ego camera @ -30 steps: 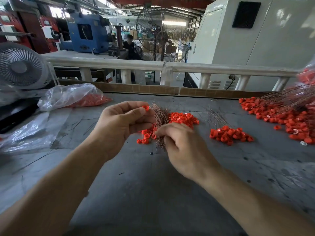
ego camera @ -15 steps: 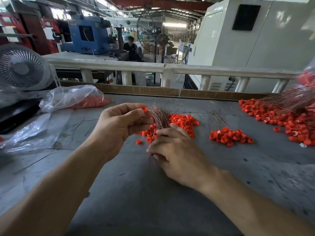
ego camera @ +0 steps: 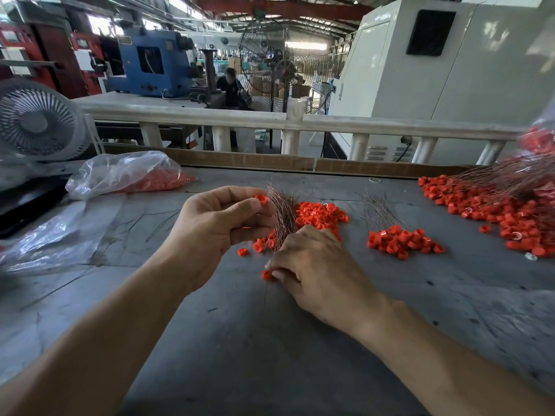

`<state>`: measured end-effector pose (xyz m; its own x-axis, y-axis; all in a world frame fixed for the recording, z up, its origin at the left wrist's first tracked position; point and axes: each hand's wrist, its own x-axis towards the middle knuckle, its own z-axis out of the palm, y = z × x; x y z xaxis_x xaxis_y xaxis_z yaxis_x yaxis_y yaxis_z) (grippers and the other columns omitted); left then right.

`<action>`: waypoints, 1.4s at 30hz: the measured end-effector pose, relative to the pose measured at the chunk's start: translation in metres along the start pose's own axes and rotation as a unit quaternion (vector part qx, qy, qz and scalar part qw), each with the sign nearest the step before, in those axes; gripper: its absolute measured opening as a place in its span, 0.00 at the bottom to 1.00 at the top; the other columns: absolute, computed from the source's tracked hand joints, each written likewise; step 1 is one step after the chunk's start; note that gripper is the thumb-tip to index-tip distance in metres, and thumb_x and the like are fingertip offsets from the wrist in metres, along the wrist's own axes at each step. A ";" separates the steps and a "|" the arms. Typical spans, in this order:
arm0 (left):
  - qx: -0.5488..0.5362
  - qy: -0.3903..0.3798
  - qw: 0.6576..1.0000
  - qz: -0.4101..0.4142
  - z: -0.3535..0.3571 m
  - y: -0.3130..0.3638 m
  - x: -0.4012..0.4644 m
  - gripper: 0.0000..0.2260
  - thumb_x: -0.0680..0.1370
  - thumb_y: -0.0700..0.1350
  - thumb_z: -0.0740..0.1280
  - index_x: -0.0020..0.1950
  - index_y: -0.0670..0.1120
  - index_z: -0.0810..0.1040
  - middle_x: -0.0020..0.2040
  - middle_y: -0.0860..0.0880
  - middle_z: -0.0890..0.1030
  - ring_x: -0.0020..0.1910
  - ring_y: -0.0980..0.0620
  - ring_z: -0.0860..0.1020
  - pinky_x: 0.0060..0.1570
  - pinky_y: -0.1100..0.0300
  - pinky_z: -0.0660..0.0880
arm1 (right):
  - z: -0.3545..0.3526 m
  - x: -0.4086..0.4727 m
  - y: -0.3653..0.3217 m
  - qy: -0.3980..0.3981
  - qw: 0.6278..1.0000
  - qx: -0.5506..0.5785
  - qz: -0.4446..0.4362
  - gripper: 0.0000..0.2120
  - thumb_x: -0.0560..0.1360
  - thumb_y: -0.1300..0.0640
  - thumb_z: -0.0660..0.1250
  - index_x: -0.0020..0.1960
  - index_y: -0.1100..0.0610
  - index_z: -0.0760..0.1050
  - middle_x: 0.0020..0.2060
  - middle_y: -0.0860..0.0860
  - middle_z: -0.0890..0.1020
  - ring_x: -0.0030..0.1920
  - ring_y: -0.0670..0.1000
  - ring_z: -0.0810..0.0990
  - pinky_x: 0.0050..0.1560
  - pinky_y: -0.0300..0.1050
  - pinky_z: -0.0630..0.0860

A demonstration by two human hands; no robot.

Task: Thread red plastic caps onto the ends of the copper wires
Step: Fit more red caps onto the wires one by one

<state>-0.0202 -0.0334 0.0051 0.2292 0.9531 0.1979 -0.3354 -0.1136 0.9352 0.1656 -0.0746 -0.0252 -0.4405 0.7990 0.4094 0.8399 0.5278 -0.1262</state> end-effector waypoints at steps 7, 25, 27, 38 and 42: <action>0.008 -0.003 1.000 -0.001 0.001 -0.003 0.000 0.13 0.72 0.40 0.72 0.54 0.37 0.83 0.50 0.36 0.85 0.43 0.44 0.86 0.40 0.59 0.82 | 0.002 0.002 -0.006 0.011 0.999 0.002 0.031 0.14 0.80 0.41 0.65 0.56 0.47 0.83 0.53 0.44 0.80 0.58 0.50 0.72 0.61 0.46 0.64; 0.001 -0.035 0.999 0.011 0.002 -0.004 -0.001 0.12 0.73 0.40 0.71 0.56 0.38 0.82 0.50 0.36 0.85 0.44 0.44 0.86 0.41 0.58 0.82 | -0.015 -0.001 0.008 0.145 0.943 0.249 0.167 0.04 0.77 0.54 0.73 0.45 0.51 0.79 0.37 0.43 0.83 0.40 0.41 0.80 0.43 0.37 0.75; 0.009 -0.048 0.999 0.007 0.005 -0.006 -0.002 0.13 0.73 0.40 0.71 0.57 0.37 0.81 0.50 0.36 0.85 0.44 0.43 0.86 0.42 0.57 0.82 | -0.021 -0.002 0.017 0.173 0.909 0.325 0.195 0.04 0.77 0.56 0.74 0.45 0.51 0.80 0.37 0.46 0.84 0.36 0.41 0.79 0.39 0.37 0.75; 0.064 -0.087 0.994 0.010 0.017 -0.016 -0.010 0.11 0.73 0.42 0.72 0.54 0.41 0.84 0.49 0.36 0.85 0.46 0.42 0.86 0.45 0.55 0.83 | -0.031 -0.004 0.012 0.201 0.873 0.410 0.172 0.07 0.76 0.62 0.74 0.48 0.50 0.82 0.41 0.47 0.86 0.42 0.48 0.85 0.45 0.47 0.84; 0.078 -0.095 0.992 0.027 0.017 -0.016 -0.012 0.10 0.73 0.42 0.71 0.53 0.43 0.85 0.49 0.36 0.85 0.45 0.40 0.86 0.46 0.52 0.83 | -0.034 -0.005 0.008 0.206 0.877 0.398 0.174 0.06 0.76 0.60 0.74 0.47 0.49 0.83 0.41 0.46 0.86 0.42 0.48 0.85 0.45 0.53 0.84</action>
<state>-0.0016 -0.0475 -0.0072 0.3876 0.8758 0.2876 -0.2093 -0.2202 0.9527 0.1854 -0.0838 0.0024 0.0884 0.8664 0.4915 0.3413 0.4372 -0.8321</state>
